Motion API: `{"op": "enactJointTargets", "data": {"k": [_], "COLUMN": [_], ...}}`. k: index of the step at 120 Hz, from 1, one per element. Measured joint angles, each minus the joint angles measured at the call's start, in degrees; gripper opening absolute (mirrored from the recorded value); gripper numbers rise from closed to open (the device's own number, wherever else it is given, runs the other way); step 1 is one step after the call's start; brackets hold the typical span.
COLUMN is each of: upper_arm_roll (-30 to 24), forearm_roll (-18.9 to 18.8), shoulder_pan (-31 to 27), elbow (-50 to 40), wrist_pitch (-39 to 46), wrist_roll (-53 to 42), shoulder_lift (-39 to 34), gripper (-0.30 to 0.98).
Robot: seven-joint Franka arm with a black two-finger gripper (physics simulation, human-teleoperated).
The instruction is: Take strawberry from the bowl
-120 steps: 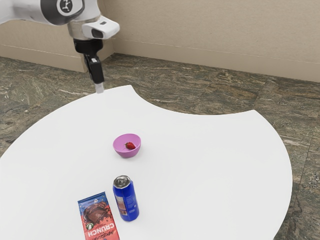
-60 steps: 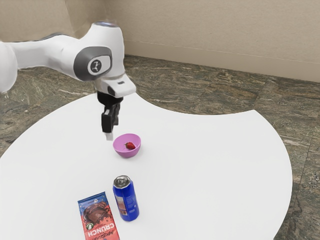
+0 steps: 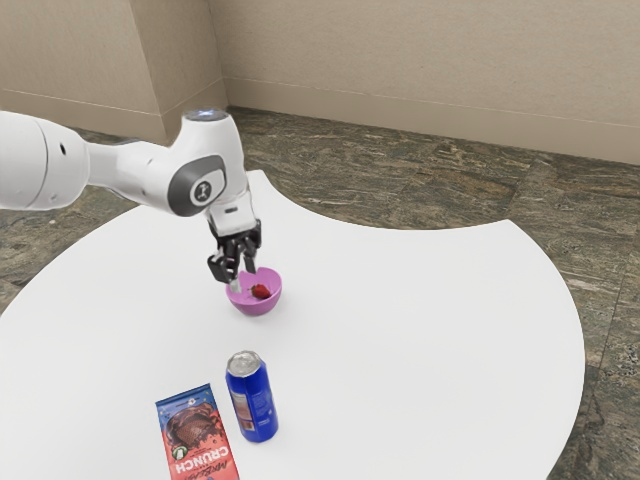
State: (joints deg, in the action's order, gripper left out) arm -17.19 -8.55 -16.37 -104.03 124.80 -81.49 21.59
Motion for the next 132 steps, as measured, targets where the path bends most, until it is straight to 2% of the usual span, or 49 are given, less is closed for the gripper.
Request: {"op": "enactJointTargets", "data": {"k": [52,87,132], "upper_arm_roll": [0.9,1.3,2.3], "forearm_roll": [0.7,3.3,3.7], "shoulder_pan": [-0.8,-0.8,-0.9], "elbow": [6.9,7.8,8.9], "wrist_pitch": [2.0,2.4,3.0], "wrist_roll": [-12.4,-15.1,-16.4], "shoulder_lift": [8.8,10.5,11.8], "gripper": [0.29,0.28,0.29]}}
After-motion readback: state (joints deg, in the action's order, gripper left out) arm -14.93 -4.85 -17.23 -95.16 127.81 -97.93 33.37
